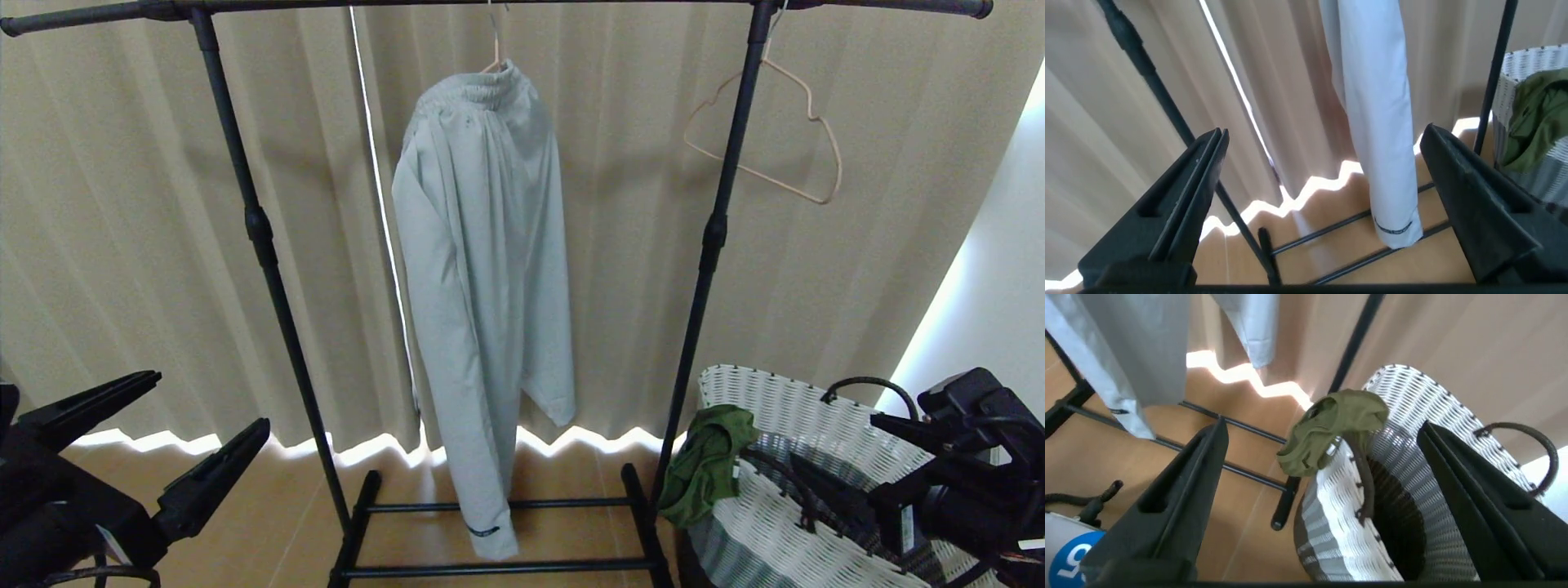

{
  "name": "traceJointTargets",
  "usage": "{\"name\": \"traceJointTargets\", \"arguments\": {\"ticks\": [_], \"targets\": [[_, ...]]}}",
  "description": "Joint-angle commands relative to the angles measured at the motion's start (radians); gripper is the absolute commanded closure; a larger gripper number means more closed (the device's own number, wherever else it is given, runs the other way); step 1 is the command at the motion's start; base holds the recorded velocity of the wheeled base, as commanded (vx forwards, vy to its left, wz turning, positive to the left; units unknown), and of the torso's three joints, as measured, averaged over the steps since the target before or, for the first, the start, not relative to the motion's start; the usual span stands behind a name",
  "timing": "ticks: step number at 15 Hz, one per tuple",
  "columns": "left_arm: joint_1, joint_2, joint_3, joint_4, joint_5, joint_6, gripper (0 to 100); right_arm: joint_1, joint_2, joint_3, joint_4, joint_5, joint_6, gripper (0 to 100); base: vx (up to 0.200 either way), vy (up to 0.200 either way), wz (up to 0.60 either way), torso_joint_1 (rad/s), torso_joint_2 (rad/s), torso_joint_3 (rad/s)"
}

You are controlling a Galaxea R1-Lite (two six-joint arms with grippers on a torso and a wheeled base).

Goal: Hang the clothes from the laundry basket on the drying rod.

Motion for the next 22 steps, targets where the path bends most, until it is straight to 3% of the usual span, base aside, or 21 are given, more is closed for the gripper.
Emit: {"name": "traceJointTargets", "arguments": {"ticks": [1,9,16,22], "targets": [[0.0,0.001,0.003,0.0,0.0,0.0,0,0.0,0.003,0.001,0.0,0.0,-0.001,0,0.2,0.0,0.0,0.007,0.0,0.002],[0.0,-0.003,0.012,0.0,0.002,0.003,0,-0.012,0.009,0.015,0.0,-0.019,-0.001,0,0.2,0.0,0.0,0.003,0.0,0.002],[0.001,0.005,0.013,0.0,0.002,0.001,0,-0.012,0.134,0.006,-0.003,-0.166,-0.001,0,0.0,0.0,0.0,0.0,0.0,0.0],[0.001,0.016,0.013,0.0,0.002,0.001,0,-0.009,0.358,0.003,-0.006,-0.178,-0.06,0,0.0,0.0,0.0,0.0,0.0,0.0]]}}
